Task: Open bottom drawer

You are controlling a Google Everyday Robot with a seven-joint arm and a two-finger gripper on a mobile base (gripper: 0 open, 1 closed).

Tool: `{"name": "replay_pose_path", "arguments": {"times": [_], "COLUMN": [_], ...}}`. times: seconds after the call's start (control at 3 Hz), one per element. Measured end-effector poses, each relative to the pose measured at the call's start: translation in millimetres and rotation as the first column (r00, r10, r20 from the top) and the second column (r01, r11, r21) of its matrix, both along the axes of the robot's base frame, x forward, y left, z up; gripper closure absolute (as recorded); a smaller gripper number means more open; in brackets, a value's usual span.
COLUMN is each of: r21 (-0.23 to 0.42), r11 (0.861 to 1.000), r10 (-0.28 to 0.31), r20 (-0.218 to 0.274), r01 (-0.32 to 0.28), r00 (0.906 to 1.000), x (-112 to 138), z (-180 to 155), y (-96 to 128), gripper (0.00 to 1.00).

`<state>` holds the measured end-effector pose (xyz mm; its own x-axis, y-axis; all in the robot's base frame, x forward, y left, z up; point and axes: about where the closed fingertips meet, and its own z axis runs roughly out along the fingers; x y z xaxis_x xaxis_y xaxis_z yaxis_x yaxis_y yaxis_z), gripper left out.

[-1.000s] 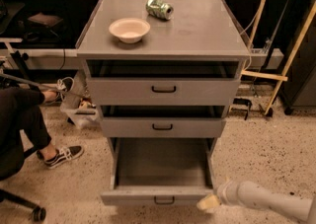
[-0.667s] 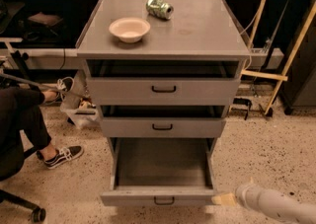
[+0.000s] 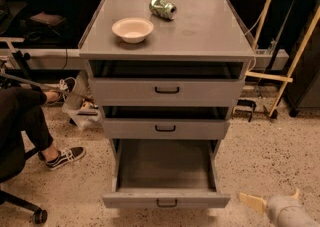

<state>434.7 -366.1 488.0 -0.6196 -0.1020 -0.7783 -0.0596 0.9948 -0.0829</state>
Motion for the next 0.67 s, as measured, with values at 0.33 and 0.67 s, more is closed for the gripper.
{"name": "replay_pose_path", "arguments": {"times": [0.33, 0.67], "r21": [-0.022, -0.017], "r11": [0.990, 0.977], "r10": [-0.135, -0.205], "r20": [0.136, 0.190], "r01": [0.139, 0.212], "r00": [0.9815, 0.9603], "x": [-55, -126], "z": [79, 128], "y": [1, 28], "gripper": [0.00, 0.00]}}
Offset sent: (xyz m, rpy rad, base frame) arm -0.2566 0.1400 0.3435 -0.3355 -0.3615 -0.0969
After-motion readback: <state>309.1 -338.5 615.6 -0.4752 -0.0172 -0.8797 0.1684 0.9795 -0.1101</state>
